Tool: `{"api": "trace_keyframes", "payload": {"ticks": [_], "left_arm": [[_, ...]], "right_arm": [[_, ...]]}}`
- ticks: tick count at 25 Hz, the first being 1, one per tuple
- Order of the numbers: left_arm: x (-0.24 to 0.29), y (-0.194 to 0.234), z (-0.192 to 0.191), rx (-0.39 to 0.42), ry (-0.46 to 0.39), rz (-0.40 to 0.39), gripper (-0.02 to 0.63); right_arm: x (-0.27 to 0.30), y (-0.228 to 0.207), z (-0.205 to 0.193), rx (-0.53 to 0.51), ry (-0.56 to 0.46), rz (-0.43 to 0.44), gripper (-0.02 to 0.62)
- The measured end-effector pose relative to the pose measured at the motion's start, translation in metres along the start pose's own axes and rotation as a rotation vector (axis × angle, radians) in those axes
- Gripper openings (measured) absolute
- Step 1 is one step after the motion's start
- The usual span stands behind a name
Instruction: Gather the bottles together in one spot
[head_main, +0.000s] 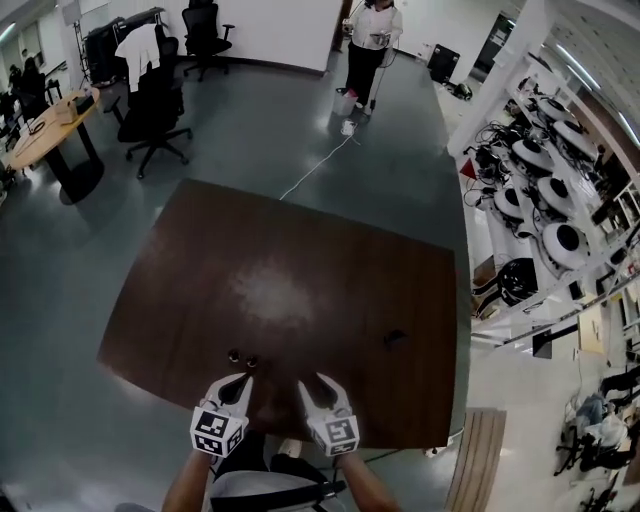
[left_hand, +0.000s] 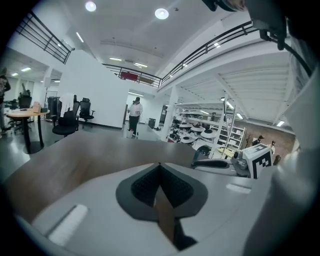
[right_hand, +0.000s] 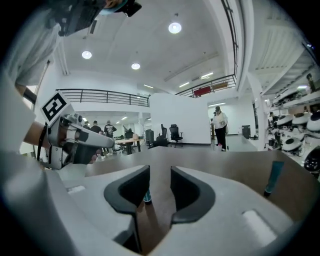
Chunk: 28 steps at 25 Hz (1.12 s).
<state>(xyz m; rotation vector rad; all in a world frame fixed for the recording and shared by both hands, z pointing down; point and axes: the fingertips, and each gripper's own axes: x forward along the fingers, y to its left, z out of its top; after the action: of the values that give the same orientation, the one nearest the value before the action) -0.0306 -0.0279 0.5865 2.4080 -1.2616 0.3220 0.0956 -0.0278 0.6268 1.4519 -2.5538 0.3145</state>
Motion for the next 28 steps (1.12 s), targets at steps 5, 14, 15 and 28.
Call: {"api": "trace_keyframes", "payload": {"ticks": [5,14,15,28], "left_arm": [[0.010,-0.044,0.013,0.050,-0.022,-0.081,0.000],[0.022,-0.124,0.014,0.120,-0.041,-0.209,0.000],[0.021,-0.129,0.013,0.123,-0.041,-0.217,0.000],[0.049,-0.181,0.002,0.152,-0.010,-0.309,0.000]], "right_arm": [[-0.040,-0.028,0.018,0.027,-0.063,-0.116,0.042],[-0.105,-0.066,0.020,0.022,-0.107,-0.264,0.002],[-0.110,-0.067,0.020,0.020,-0.111,-0.275,0.002],[-0.167,-0.120,0.006,0.049,-0.104,-0.435,0.002]]}}
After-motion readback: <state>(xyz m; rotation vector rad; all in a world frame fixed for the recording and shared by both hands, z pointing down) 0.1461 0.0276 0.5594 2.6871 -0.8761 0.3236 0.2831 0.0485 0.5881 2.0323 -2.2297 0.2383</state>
